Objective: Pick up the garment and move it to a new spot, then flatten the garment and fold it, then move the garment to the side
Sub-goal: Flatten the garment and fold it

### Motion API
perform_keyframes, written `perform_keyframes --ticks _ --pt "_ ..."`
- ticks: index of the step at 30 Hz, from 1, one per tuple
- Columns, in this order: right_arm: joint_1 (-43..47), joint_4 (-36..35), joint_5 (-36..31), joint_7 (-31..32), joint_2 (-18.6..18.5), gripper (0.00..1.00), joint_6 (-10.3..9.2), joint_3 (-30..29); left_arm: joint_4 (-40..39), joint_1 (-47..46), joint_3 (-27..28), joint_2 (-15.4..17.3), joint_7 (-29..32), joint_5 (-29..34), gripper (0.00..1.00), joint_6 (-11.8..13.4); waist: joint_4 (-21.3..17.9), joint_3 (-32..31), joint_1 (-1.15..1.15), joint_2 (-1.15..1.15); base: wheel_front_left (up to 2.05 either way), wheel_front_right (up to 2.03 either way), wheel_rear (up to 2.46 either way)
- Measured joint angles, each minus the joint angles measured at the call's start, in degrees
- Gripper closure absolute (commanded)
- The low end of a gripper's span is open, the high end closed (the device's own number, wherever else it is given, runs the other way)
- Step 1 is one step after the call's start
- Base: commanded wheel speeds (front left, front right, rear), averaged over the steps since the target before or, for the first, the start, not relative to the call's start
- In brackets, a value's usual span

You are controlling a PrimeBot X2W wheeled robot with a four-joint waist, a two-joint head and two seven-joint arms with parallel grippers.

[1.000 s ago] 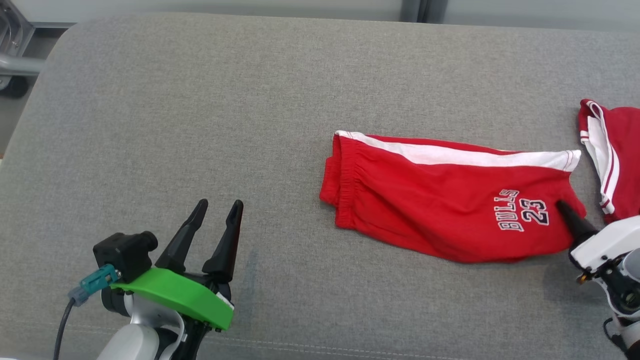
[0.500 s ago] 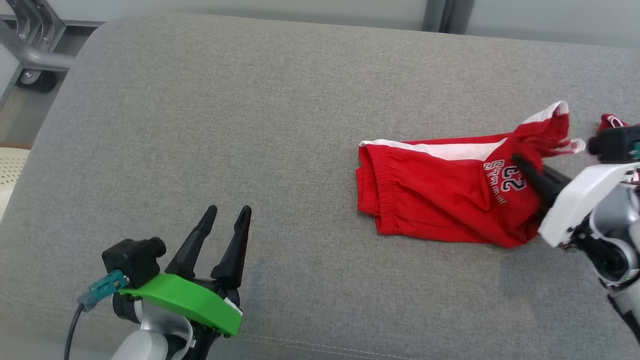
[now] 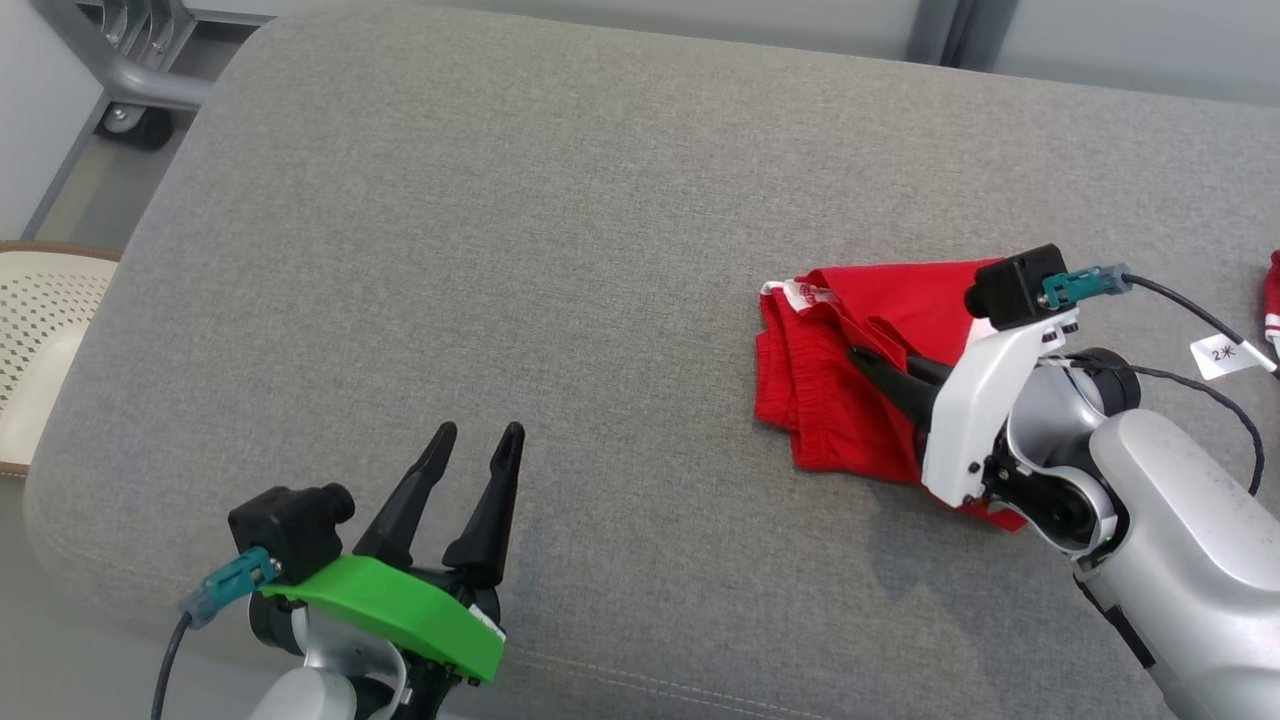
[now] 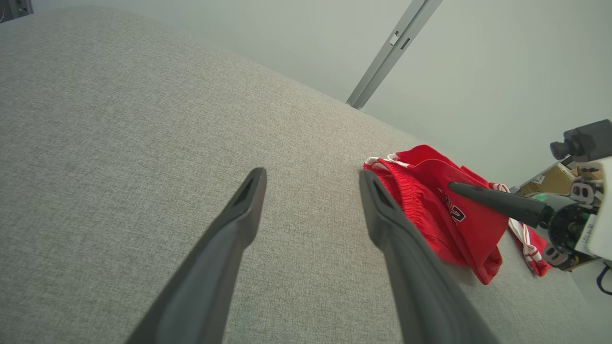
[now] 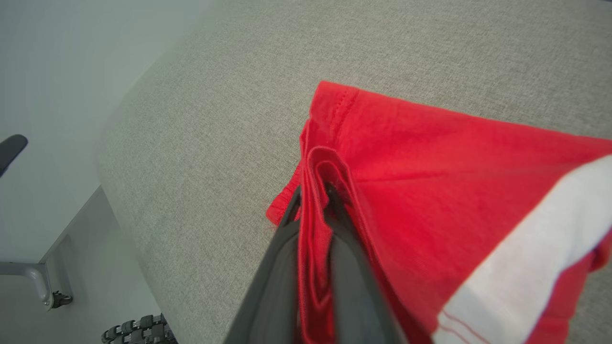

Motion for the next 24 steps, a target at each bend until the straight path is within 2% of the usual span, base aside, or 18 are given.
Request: perform_keyframes --ticks 1,3,4,9,15,21,24 --pt "-0.5 0.5 -0.6 0.2 0.0 0.71 -0.25 0.1 0.0 0.0 -0.1 0.0 0.0 -0.1 0.0 0.0 0.3 0.1 0.0 0.0 0.0 0.0 0.0" --pt "-1.3 1.3 -1.0 0.6 0.2 0.54 -0.99 0.1 0.2 0.0 -0.1 -0.1 0.0 -0.2 0.0 0.0 0.8 0.3 0.0 0.0 0.0 0.0 0.0" --pt "-1.7 1.6 -1.3 0.9 0.3 0.0 -1.02 0.3 0.2 0.0 -0.1 -0.2 0.0 -0.2 0.0 0.0 1.1 0.3 0.0 0.0 0.0 0.0 0.0" --pt "-3.6 2.1 -2.7 2.4 2.0 0.0 -0.77 3.0 0.7 0.0 0.9 -0.2 -0.2 -0.2 0.0 0.0 1.6 0.6 0.0 0.0 0.0 0.0 0.0" --pt "-4.3 -0.5 -2.6 3.0 3.9 0.0 1.12 6.3 1.2 0.0 1.8 0.0 -0.7 -0.4 0.0 0.3 0.6 0.2 0.0 0.0 0.0 0.0 0.0" --pt "-2.7 -5.6 3.1 -1.0 4.9 0.0 0.92 -0.1 0.7 0.2 3.4 0.4 -0.7 -0.4 0.0 0.3 -0.9 -0.4 0.0 0.0 0.0 0.0 0.0" --pt "0.7 -4.3 3.7 -2.2 1.3 0.0 -1.58 -4.6 -0.4 1.0 3.4 0.6 -1.1 -0.4 0.0 0.3 -1.8 -0.3 0.0 0.0 0.0 0.0 0.0"
